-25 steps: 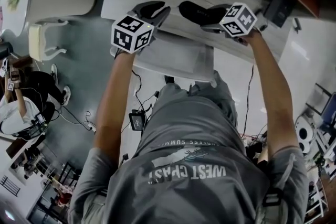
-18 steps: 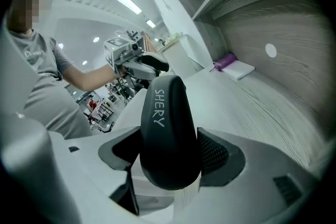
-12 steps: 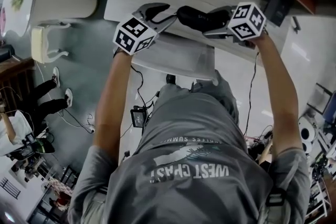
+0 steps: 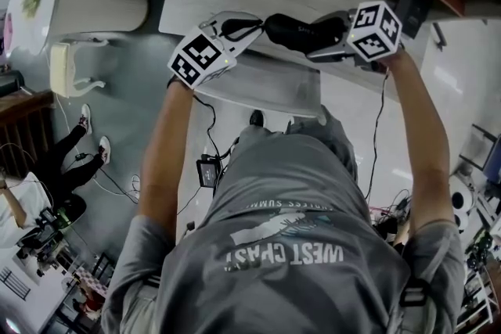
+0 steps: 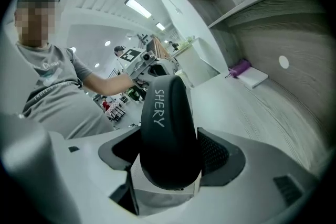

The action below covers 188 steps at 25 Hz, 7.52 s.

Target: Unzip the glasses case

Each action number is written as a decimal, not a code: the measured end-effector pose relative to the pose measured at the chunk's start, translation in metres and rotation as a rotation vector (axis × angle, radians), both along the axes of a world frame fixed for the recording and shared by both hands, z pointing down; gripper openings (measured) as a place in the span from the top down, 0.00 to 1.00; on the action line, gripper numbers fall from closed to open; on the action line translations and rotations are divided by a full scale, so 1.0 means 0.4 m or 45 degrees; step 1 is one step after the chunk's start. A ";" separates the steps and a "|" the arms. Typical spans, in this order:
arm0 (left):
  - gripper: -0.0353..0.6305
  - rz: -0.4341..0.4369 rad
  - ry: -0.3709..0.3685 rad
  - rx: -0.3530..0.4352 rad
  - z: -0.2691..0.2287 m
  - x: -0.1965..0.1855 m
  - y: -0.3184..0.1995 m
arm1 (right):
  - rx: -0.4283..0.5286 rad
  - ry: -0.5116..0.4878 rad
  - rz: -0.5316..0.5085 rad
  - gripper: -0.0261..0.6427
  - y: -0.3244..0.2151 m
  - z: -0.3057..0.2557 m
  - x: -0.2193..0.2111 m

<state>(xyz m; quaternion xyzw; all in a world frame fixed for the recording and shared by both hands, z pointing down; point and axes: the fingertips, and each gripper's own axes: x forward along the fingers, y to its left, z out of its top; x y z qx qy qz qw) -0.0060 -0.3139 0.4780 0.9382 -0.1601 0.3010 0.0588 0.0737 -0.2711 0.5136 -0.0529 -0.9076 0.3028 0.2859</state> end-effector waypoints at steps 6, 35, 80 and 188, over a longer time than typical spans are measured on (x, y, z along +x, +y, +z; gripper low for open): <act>0.95 0.023 -0.016 0.037 -0.026 0.002 0.014 | 0.030 0.014 0.018 0.46 0.000 -0.025 -0.006; 0.95 0.005 -0.425 0.181 -0.028 -0.028 0.034 | -0.478 0.020 0.342 0.47 0.015 -0.037 -0.066; 0.95 -0.071 -0.316 0.023 0.065 0.059 0.107 | -0.861 -0.190 0.795 0.48 -0.101 0.065 -0.107; 0.95 -0.472 0.442 0.331 -0.479 -0.365 0.252 | 0.898 -0.210 1.071 0.95 0.198 -0.596 -0.206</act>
